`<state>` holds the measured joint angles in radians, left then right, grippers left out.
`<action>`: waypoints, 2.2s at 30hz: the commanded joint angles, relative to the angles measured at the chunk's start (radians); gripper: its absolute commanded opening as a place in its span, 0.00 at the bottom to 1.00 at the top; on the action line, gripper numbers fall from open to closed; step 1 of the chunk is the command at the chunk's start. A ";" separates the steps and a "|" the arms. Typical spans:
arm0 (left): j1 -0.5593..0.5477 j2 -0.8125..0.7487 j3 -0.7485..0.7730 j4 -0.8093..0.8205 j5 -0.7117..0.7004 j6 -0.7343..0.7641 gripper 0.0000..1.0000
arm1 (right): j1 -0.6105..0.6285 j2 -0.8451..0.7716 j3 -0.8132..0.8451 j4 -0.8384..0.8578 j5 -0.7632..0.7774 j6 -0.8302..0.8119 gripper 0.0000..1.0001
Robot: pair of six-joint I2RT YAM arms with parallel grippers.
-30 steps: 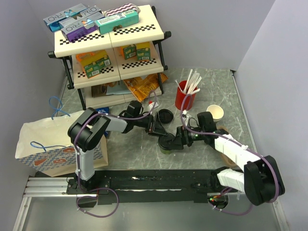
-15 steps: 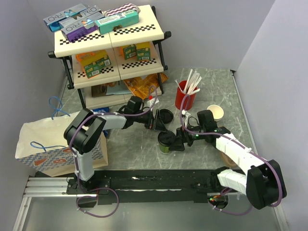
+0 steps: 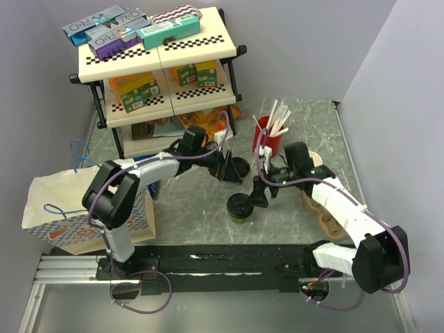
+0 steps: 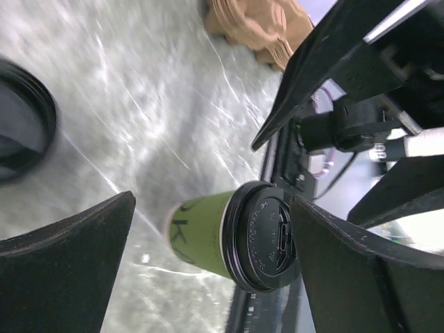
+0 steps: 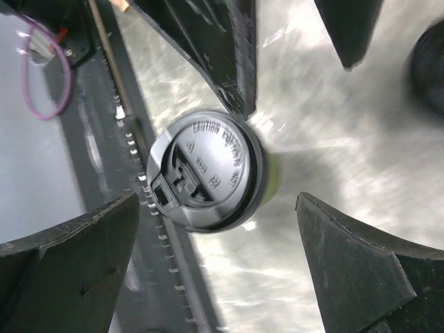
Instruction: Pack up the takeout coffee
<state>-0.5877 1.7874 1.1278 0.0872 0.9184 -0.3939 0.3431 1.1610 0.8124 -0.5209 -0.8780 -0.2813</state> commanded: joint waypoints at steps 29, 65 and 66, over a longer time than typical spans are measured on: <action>0.292 -0.427 0.023 -0.121 -0.041 0.156 1.00 | 0.300 0.233 0.327 -0.441 0.180 -0.889 1.00; 0.310 -0.390 0.035 -0.043 -0.019 0.070 0.99 | 0.012 0.239 0.462 -0.390 0.333 -0.739 0.72; 0.310 -0.390 0.035 -0.044 -0.019 0.070 0.99 | -0.010 0.249 0.473 -0.392 0.333 -0.740 0.72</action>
<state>-0.2829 1.3987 1.1313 0.0021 0.8749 -0.3111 0.4267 1.3815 1.1995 -0.9226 -0.5503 -1.0328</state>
